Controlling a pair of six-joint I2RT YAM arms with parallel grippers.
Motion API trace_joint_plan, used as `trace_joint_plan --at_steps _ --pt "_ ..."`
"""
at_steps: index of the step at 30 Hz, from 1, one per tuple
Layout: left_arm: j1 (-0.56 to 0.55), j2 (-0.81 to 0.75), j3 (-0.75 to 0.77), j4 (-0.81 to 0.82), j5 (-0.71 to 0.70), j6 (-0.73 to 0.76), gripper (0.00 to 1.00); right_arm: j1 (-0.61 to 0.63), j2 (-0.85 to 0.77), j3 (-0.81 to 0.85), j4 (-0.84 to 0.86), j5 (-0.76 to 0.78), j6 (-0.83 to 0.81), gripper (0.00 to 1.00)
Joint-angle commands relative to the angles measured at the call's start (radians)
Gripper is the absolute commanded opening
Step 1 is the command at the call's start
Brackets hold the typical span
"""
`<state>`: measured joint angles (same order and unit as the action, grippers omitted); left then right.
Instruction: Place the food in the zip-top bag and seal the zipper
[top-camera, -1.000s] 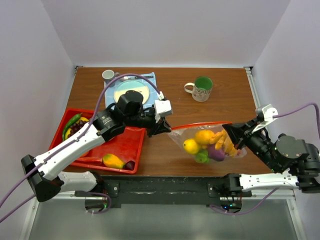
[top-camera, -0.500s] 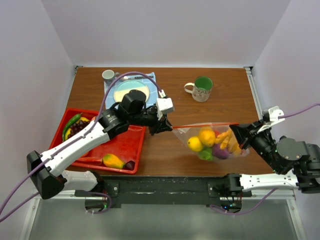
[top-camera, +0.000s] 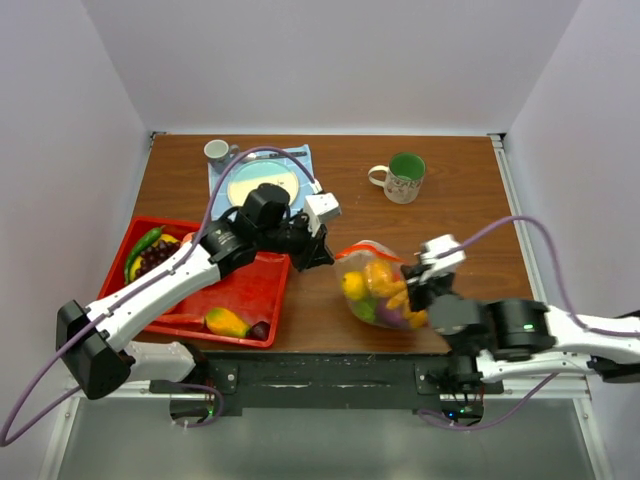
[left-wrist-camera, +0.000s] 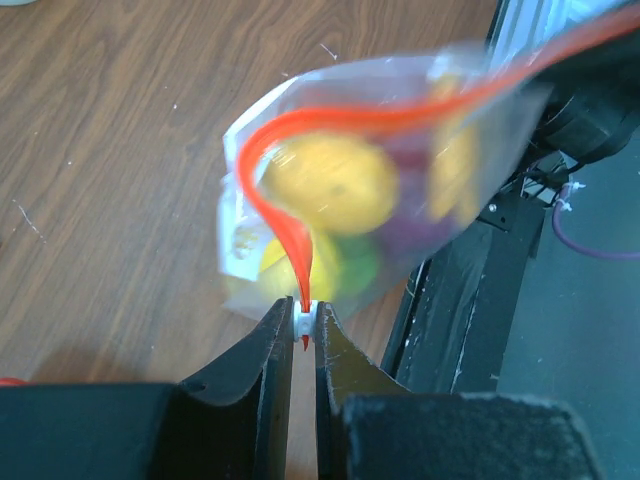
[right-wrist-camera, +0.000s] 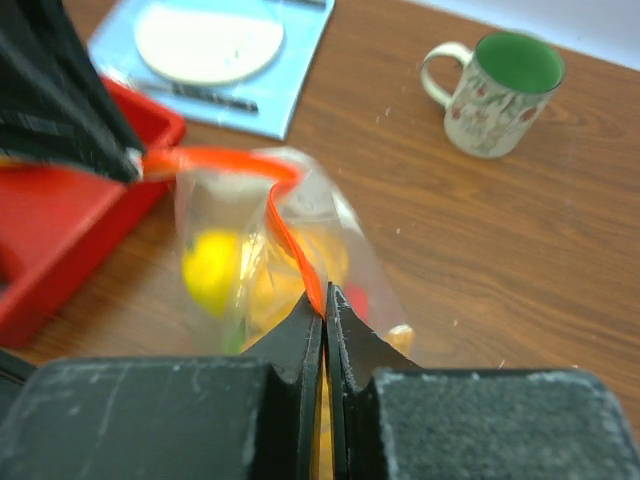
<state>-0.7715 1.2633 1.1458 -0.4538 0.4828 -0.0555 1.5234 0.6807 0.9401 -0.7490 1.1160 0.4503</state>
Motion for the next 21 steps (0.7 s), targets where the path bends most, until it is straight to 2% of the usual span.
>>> trace_joint_plan --at_steps 1,2,5,8,11,12,13,14,15,16,17,18,19,21 --pt "0.001 0.016 0.014 0.08 0.001 -0.076 0.0 -0.095 0.057 -0.081 0.255 -0.072 -0.026 0.06" --pt "0.001 0.028 0.028 0.073 -0.01 -0.081 0.0 -0.197 0.063 -0.09 0.278 -0.125 -0.039 0.06" --pt "0.005 0.091 0.087 0.058 -0.075 -0.105 0.0 -0.404 0.112 -0.084 0.338 -0.35 -0.071 0.11" --pt "0.014 0.175 0.164 0.038 -0.148 -0.142 0.0 -0.547 0.206 -0.049 0.353 -0.47 -0.084 0.19" --pt "0.04 0.278 0.253 0.001 -0.259 -0.191 0.01 -0.659 0.284 -0.006 0.343 -0.542 -0.067 0.32" --pt "0.058 0.318 0.273 -0.015 -0.294 -0.205 0.03 -0.683 0.299 0.005 0.323 -0.556 -0.058 0.45" --pt "0.064 0.329 0.302 -0.013 -0.303 -0.222 0.08 -0.704 0.322 0.015 0.313 -0.565 -0.039 0.52" --pt "0.07 0.335 0.308 -0.003 -0.318 -0.225 0.39 -0.739 0.333 0.041 0.298 -0.573 -0.026 0.58" --pt "0.074 0.338 0.321 -0.005 -0.381 -0.23 0.54 -0.752 0.341 0.055 0.263 -0.573 -0.015 0.72" --pt "0.075 0.337 0.344 -0.008 -0.413 -0.234 0.71 -0.764 0.364 0.071 0.243 -0.571 0.008 0.79" --pt "0.075 0.334 0.353 -0.011 -0.444 -0.236 0.99 -0.788 0.375 0.11 0.214 -0.568 0.016 0.85" --pt "0.077 0.32 0.374 -0.029 -0.522 -0.242 1.0 -0.798 0.382 0.133 0.164 -0.564 0.03 0.95" --pt "0.077 0.311 0.38 -0.039 -0.562 -0.256 1.0 -0.802 0.393 0.155 0.137 -0.558 0.033 0.99" --pt "0.077 0.259 0.365 -0.051 -0.648 -0.289 1.0 -0.816 0.402 0.218 0.079 -0.553 0.04 0.99"
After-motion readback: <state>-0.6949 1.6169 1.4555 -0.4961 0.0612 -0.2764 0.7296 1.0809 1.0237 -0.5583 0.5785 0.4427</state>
